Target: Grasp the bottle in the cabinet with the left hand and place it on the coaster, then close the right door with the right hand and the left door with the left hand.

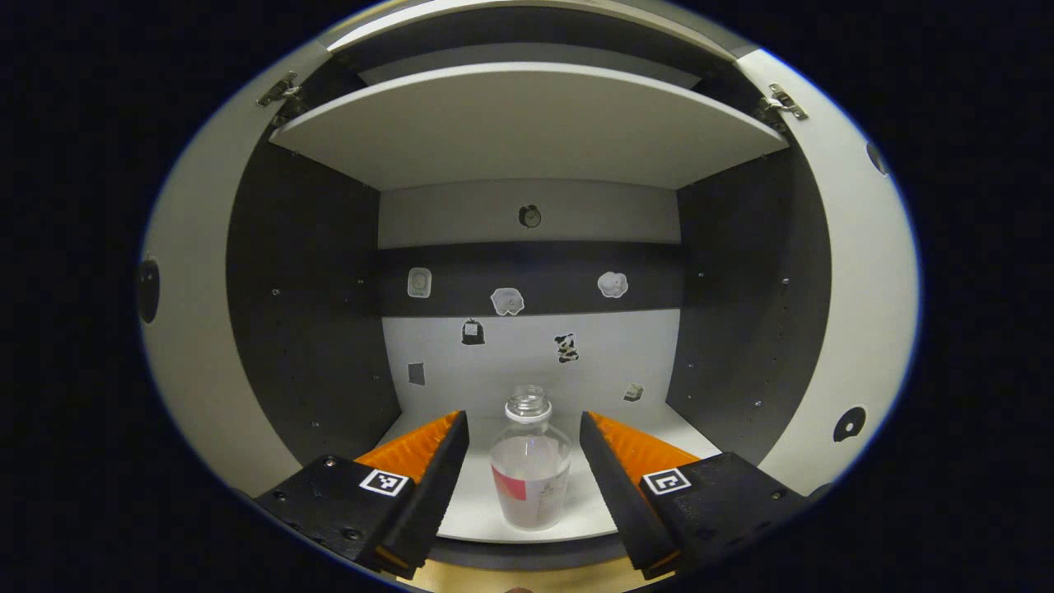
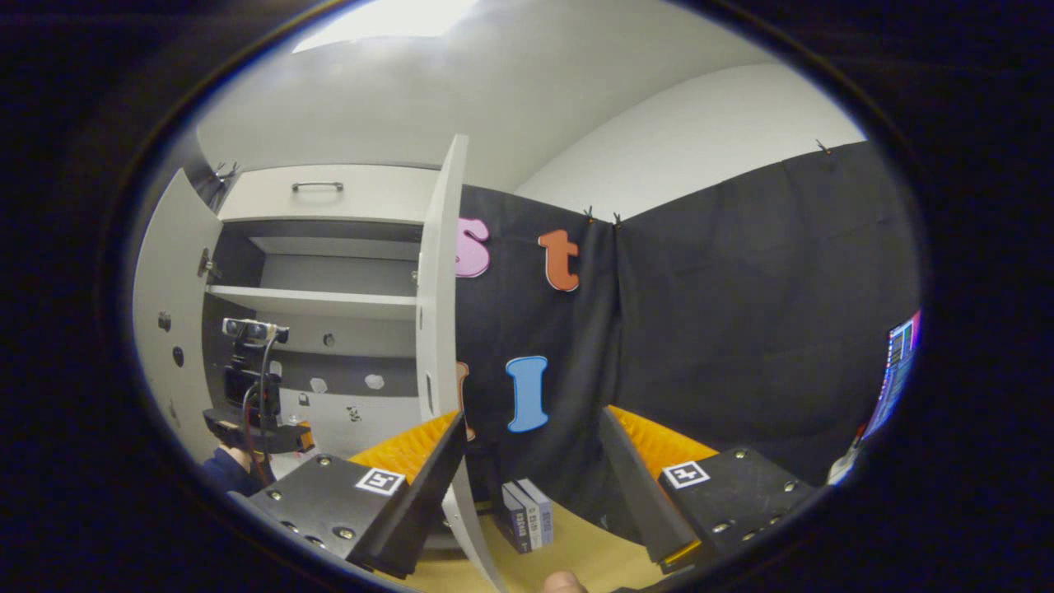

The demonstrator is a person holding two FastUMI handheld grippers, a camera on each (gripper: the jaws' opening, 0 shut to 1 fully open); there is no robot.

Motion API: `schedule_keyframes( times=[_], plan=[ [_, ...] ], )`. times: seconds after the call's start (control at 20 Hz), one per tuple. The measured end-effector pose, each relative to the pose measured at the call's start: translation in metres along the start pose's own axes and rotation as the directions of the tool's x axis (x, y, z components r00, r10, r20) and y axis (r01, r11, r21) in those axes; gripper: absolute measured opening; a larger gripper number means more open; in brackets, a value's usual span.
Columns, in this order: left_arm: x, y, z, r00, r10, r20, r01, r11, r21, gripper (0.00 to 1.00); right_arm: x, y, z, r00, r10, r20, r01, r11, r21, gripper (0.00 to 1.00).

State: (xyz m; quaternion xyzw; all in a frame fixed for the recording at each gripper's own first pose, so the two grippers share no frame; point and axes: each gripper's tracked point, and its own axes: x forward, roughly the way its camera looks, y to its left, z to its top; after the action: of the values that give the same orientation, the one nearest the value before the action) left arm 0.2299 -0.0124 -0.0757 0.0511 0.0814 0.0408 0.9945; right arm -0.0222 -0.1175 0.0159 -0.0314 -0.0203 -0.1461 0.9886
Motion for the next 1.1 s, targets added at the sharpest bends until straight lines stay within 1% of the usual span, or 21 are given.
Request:
schedule_keyframes(
  times=[0.15,0.2,0.25,0.3,0.35,0.4,0.45,0.5,0.6,0.75,0.8,0.85,0.95,1.0,1.1],
  plan=[
    [0.019,-0.001,-0.010,0.999,0.009,-0.039,-0.009,1.000,0.005,0.85,-0.001,-0.012,-0.003,1.000,-0.031,-0.008,0.030,0.999,-0.010,0.98],
    [0.022,-0.003,-0.015,0.998,0.013,-0.057,-0.013,1.000,0.003,0.78,-0.001,-0.012,-0.005,0.999,-0.034,-0.012,0.034,0.999,-0.011,1.00],
    [0.025,-0.002,-0.011,0.999,0.013,-0.042,-0.012,1.000,0.014,0.70,-0.001,-0.013,-0.006,0.999,-0.036,-0.016,0.036,0.999,-0.011,1.00],
    [0.026,-0.001,-0.007,1.000,0.013,-0.028,-0.013,1.000,0.023,0.67,-0.001,-0.013,-0.008,0.999,-0.038,-0.019,0.038,0.999,-0.010,0.98],
    [0.028,0.001,0.001,1.000,0.018,0.001,-0.018,1.000,0.025,0.64,-0.001,-0.013,-0.008,0.999,-0.038,-0.019,0.038,0.999,-0.009,0.98],
    [0.029,0.001,0.006,0.999,0.026,0.022,-0.026,1.000,0.016,0.51,-0.001,-0.013,-0.009,0.999,-0.036,-0.018,0.036,0.999,-0.006,0.98],
    [0.026,-0.002,0.001,1.000,0.013,0.005,-0.013,1.000,0.017,0.39,-0.002,-0.012,-0.008,0.999,-0.032,-0.015,0.032,0.999,-0.002,0.98],
    [0.022,-0.002,-0.003,1.000,0.006,-0.003,-0.006,1.000,0.026,0.41,-0.001,-0.010,-0.007,1.000,-0.027,-0.011,0.027,1.000,0.001,0.98],
    [0.017,-0.006,0.002,1.000,-0.015,0.009,0.015,1.000,0.019,0.36,-0.001,-0.008,-0.004,1.000,-0.016,0.000,0.016,1.000,0.006,0.98],
    [-0.005,-0.012,0.002,0.998,-0.059,0.025,0.058,0.998,0.025,0.35,-0.003,-0.003,-0.007,1.000,0.000,-0.003,0.000,1.000,0.017,0.98],
    [-0.016,-0.016,0.004,0.996,-0.081,0.038,0.080,0.996,0.028,0.33,-0.003,-0.003,-0.008,1.000,0.004,-0.006,-0.004,1.000,0.020,0.98],
    [-0.028,-0.023,0.006,0.992,-0.117,0.055,0.115,0.993,0.031,0.35,-0.004,-0.003,-0.009,1.000,0.007,-0.010,-0.007,1.000,0.022,0.98],
    [-0.057,-0.038,0.006,0.975,-0.206,0.079,0.205,0.978,0.021,0.35,-0.007,-0.003,-0.011,1.000,0.012,-0.017,-0.011,1.000,0.029,0.98],
    [-0.070,-0.044,0.004,0.964,-0.253,0.082,0.253,0.967,0.009,0.36,-0.009,-0.004,-0.011,1.000,0.016,-0.016,-0.015,0.999,0.032,0.98],
    [-0.096,-0.052,-0.004,0.939,-0.335,0.077,0.338,0.940,-0.035,0.35,-0.013,-0.007,-0.009,1.000,0.020,-0.010,-0.020,0.999,0.034,0.98]
  ],
)
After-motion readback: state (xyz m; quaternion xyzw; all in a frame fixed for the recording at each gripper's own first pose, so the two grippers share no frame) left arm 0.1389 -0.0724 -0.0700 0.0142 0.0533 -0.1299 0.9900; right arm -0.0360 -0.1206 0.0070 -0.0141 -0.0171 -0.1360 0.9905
